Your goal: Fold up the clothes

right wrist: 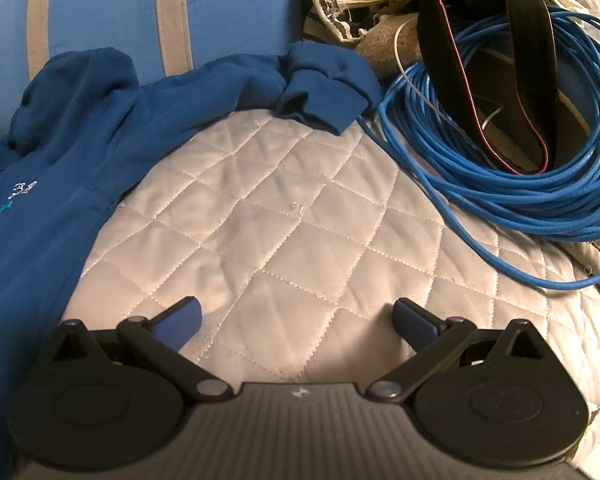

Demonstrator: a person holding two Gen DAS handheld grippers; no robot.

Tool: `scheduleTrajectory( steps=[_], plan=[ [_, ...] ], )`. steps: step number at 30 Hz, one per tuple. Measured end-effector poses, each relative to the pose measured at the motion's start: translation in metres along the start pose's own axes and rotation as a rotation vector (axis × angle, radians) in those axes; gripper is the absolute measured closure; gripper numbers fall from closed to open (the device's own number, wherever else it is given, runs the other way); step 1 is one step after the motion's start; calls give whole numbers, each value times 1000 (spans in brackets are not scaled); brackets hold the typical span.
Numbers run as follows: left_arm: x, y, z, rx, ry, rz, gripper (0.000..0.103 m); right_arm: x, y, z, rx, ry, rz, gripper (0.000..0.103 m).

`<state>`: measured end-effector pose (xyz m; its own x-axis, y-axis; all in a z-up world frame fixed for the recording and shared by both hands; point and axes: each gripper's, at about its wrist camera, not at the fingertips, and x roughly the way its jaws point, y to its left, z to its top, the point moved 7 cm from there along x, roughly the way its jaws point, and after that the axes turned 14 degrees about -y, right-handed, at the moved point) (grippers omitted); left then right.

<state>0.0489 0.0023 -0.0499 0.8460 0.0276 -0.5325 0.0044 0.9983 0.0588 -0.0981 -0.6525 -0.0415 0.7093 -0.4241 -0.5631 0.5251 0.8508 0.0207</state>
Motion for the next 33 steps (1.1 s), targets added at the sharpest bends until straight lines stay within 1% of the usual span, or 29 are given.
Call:
scheduleTrajectory(
  steps=[6, 8, 11, 20, 26, 29, 31, 33],
  plan=[
    [0, -1, 1, -12, 14, -4, 0, -1, -5, -7, -32, -20, -7, 1],
    [0, -2, 1, -15, 19, -5, 0, 0, -4, -7, -33, -19, -3, 1],
    [4, -3, 3, -11, 54, 6, 0, 5, -4, -7, -34, -8, 15, 1],
    [2, 0, 7, -10, 81, 0, 0, 5, -5, -10, -28, -14, 34, 1],
    [-2, 11, 17, -39, 36, 32, 0, 4, -8, -5, -41, 25, 70, 1],
    [-12, 23, 30, -73, 2, 34, 0, 1, -10, -2, -59, 55, 75, 1],
    [-21, 31, 41, -94, -25, 36, 0, -6, -13, 3, -67, 42, 63, 1],
    [-32, 37, 51, -104, -55, 39, 0, -16, -17, 12, -66, 2, 55, 1]
  ],
)
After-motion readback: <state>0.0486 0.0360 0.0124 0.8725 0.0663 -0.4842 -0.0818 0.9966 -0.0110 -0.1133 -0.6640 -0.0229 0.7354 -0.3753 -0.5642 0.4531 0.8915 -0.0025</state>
